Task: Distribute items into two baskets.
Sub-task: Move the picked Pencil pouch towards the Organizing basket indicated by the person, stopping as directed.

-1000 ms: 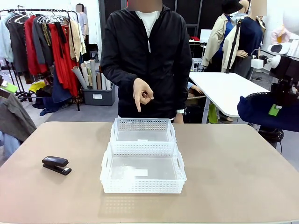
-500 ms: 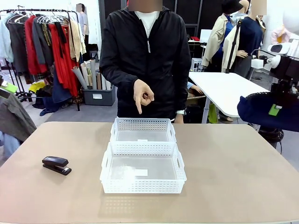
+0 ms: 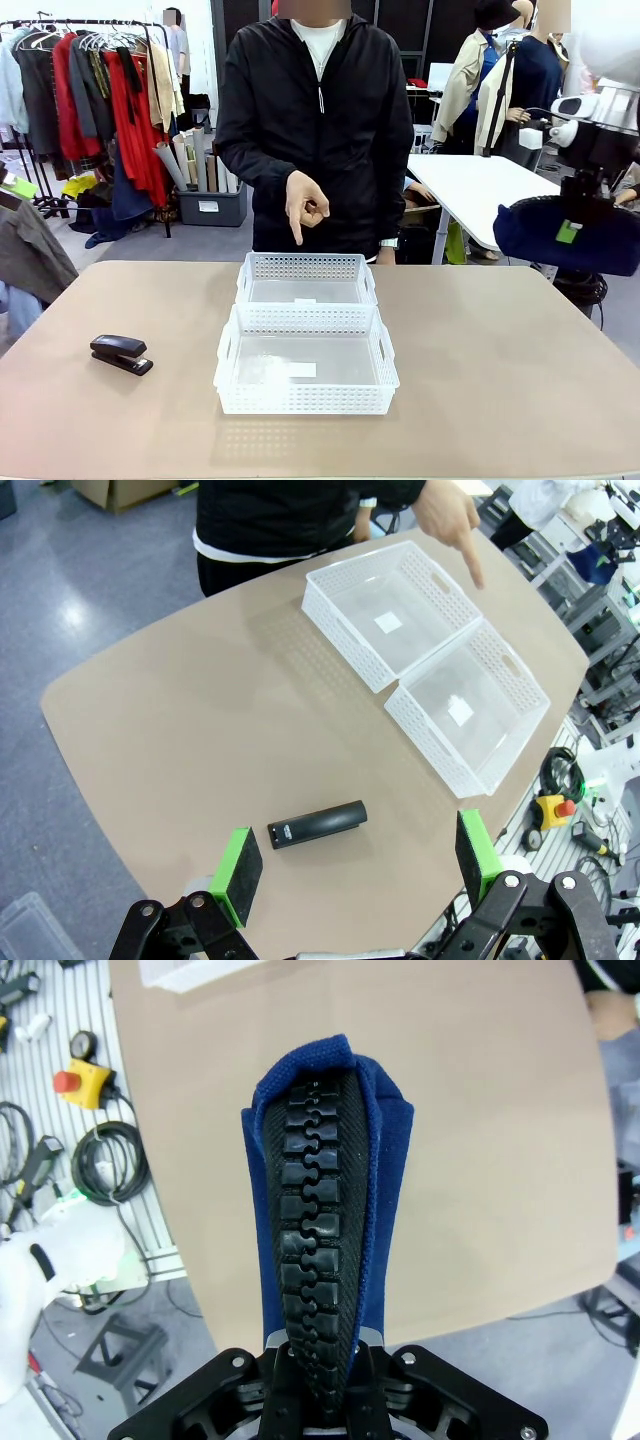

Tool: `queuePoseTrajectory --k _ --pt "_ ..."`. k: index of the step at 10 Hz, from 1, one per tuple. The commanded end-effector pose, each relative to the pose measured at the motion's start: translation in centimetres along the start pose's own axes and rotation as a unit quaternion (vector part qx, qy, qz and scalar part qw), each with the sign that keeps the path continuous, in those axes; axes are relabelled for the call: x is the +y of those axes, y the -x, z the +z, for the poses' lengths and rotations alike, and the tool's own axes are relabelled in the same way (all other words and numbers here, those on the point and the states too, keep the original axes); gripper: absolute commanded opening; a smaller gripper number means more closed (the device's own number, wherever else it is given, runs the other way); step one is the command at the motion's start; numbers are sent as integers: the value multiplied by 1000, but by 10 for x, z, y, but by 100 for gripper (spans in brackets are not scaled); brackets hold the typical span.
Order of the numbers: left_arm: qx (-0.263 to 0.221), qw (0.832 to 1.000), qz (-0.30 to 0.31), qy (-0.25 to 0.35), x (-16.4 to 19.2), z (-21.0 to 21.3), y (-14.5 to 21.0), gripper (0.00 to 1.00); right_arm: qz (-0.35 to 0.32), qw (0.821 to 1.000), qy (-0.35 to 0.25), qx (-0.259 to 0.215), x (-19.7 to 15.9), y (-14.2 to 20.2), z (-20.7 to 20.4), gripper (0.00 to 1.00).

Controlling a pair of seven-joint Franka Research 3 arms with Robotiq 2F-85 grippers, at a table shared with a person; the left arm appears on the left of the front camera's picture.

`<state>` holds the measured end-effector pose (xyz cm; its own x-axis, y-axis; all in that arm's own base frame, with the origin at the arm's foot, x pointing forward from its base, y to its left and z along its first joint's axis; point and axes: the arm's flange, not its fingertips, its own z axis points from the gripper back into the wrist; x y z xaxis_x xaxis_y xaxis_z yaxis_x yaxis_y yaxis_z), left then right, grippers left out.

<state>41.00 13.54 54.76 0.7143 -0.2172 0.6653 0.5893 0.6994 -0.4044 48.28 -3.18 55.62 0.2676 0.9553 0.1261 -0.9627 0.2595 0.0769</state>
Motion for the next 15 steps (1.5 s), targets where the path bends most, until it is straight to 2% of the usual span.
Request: queuePoseTrajectory --k 1,7,15 --pt "-3 1000 0 -1 -1 -1 0 100 1 1000 14 13 -17 -16 11 0" --pt "-3 1000 0 -1 -1 -1 0 100 24 999 24 24 -70 -54 5 0" --pt "-3 1000 0 -1 -1 -1 0 100 74 996 48 23 -103 -104 -4 0"
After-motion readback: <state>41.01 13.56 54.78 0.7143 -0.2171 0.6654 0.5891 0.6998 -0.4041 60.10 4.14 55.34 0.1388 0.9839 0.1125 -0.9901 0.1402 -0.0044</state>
